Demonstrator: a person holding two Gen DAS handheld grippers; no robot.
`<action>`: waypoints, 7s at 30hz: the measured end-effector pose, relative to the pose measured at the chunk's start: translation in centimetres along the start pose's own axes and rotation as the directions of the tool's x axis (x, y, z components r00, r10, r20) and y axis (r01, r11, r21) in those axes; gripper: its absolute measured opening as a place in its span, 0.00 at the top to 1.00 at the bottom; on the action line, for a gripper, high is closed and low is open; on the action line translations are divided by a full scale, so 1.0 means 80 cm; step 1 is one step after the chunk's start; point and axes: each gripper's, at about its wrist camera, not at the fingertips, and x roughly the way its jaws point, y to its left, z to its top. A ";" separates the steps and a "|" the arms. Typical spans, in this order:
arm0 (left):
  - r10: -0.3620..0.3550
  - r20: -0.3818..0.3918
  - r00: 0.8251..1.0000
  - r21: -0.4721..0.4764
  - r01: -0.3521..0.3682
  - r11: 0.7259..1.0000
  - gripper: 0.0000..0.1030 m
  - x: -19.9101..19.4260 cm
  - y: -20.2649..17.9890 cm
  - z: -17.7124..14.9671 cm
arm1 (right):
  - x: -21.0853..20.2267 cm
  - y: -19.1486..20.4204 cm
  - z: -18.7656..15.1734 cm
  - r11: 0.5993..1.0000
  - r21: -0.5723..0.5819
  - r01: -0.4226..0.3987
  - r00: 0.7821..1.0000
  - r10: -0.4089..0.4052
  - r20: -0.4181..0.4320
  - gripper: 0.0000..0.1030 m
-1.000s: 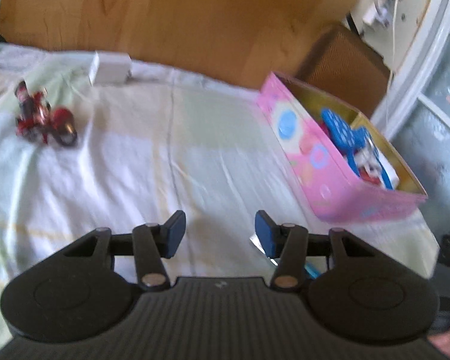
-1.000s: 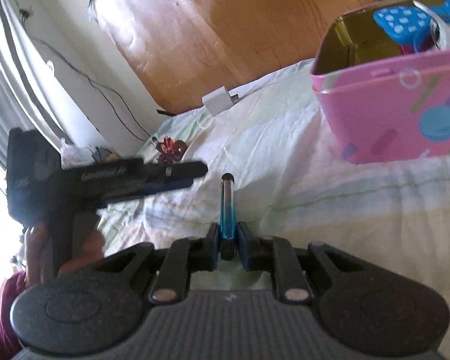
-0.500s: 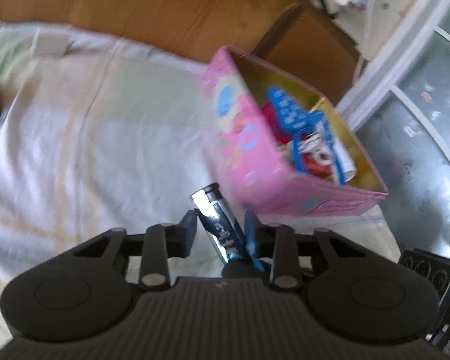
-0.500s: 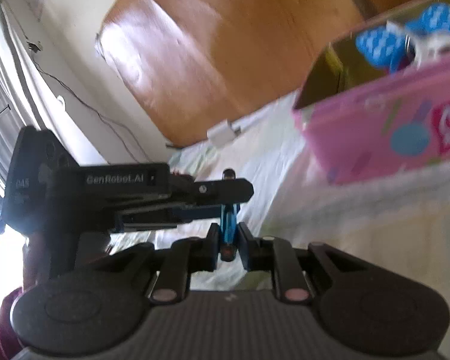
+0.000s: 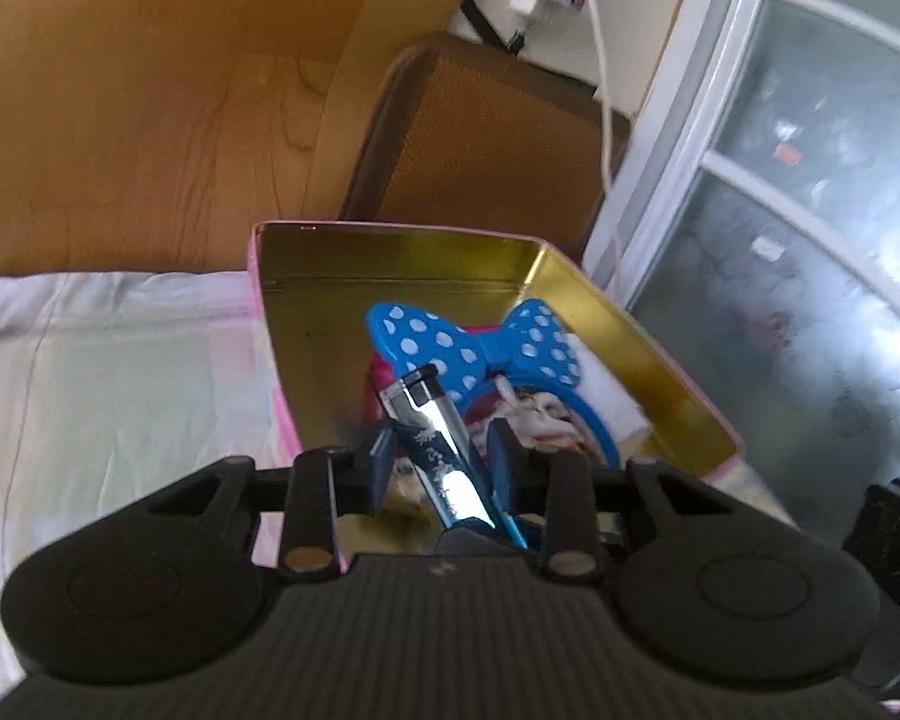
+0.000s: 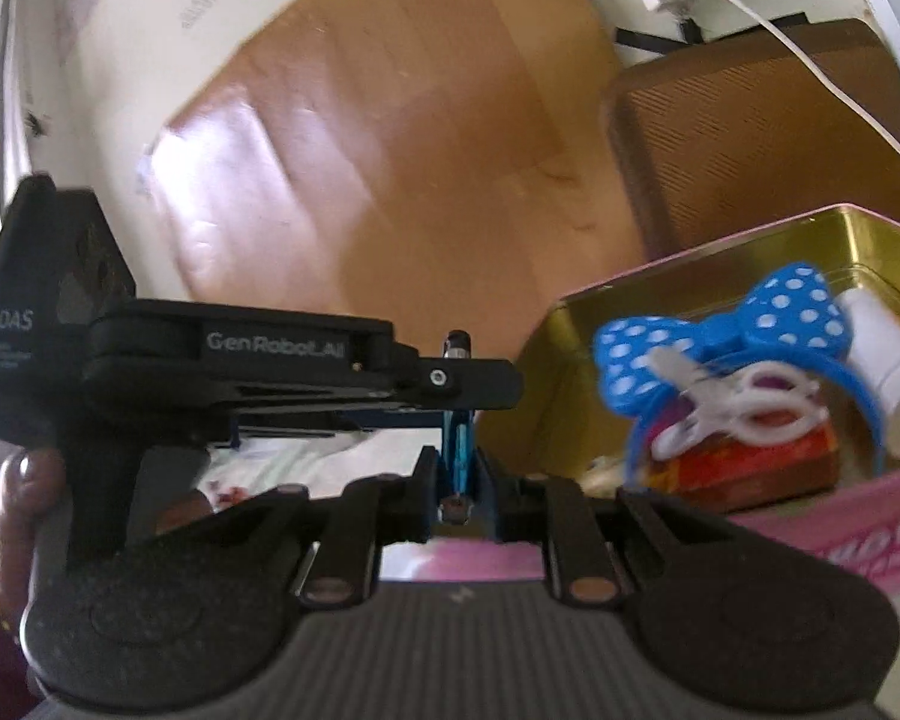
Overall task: Organize rigid objects
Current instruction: 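Carry the lighter into the pink tin and open the right gripper, then move the right gripper from the tin to the red figurine, then close the right gripper around the red figurine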
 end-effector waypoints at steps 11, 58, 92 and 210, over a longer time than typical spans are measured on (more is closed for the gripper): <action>0.156 -0.058 0.986 0.053 -0.153 0.987 0.64 0.060 -0.001 0.006 | 0.042 -0.014 -0.003 0.982 -0.106 0.159 0.987 -0.161 -0.011 0.70; 0.384 0.129 0.914 0.148 -0.401 0.904 0.57 -0.102 -0.006 -0.092 | -0.115 0.065 -0.039 0.977 -0.010 0.212 0.964 -0.207 0.164 0.61; 0.691 0.068 0.719 -0.165 -0.675 0.719 0.47 -0.187 0.238 -0.145 | 0.048 0.200 -0.071 0.952 -0.307 0.009 0.991 -0.049 -0.122 0.50; 0.658 0.068 0.750 -0.237 -0.628 0.741 0.40 -0.218 0.245 -0.162 | 0.033 0.138 -0.101 0.989 -0.129 -0.076 0.962 0.038 -0.271 0.36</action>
